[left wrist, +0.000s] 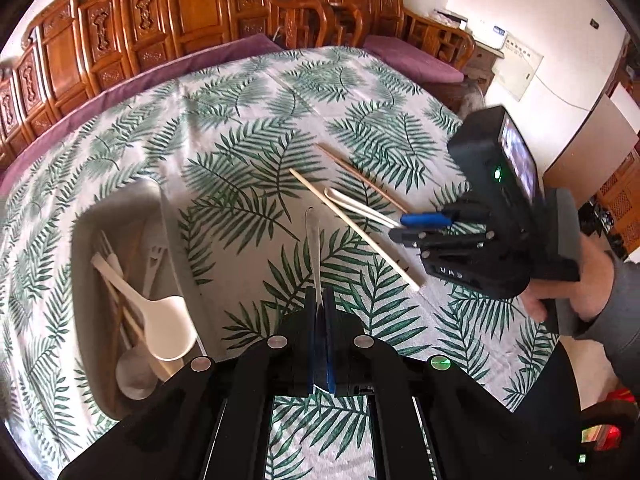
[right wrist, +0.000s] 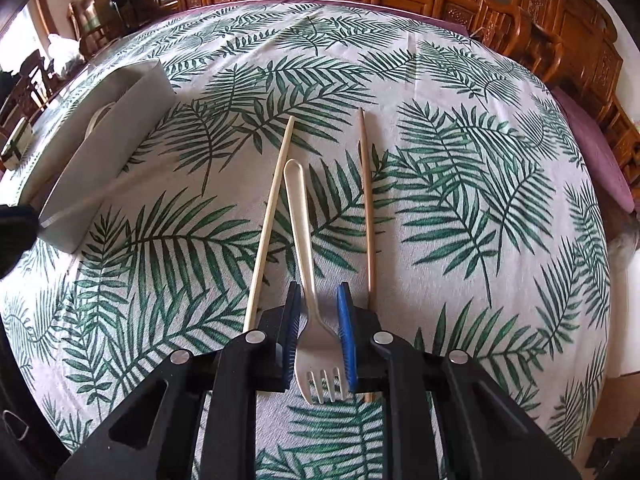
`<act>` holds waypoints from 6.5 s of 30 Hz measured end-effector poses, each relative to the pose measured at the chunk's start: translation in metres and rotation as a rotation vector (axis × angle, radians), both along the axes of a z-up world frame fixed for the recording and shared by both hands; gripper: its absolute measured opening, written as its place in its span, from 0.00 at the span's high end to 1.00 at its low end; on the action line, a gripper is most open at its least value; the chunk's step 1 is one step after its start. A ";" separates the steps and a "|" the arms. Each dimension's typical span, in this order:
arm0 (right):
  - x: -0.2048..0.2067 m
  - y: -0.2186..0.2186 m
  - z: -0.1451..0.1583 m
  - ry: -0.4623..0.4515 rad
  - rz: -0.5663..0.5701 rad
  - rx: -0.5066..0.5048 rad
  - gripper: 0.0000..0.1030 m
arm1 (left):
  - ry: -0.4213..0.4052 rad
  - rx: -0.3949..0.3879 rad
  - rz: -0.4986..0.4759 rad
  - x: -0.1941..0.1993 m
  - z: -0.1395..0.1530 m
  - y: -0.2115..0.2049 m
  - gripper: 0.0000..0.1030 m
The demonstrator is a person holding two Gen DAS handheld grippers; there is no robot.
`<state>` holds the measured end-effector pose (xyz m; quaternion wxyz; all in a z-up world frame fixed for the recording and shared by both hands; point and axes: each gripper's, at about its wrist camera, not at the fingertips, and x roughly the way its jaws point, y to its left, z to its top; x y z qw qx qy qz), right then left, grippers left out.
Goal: Organize utensils
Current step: 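Carry the metal spoon and white fork over the grey tray, then lower metal spoon and white fork into the tray and open both tools, then move both open tools back toward the remaining wooden chopsticks, then grasp a wooden chopstick with the right tool while the left lowers toward another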
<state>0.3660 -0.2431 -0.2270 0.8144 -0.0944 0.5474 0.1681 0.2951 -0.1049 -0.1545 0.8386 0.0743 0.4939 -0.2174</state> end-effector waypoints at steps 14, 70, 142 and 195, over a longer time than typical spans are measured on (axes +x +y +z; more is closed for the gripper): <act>-0.018 -0.003 0.065 -0.108 -0.064 0.095 0.93 | -0.099 -0.026 0.080 -0.004 0.042 0.041 0.97; -0.013 0.179 0.100 -0.090 0.134 0.237 0.93 | -0.165 0.003 0.352 0.019 0.026 0.183 0.56; -0.049 0.021 0.067 -0.157 -0.078 0.090 0.37 | -0.117 0.006 0.162 -0.012 0.013 0.077 0.07; -0.032 -0.061 0.003 0.005 -0.132 0.055 0.94 | 0.111 -0.005 0.034 0.075 -0.072 -0.062 0.53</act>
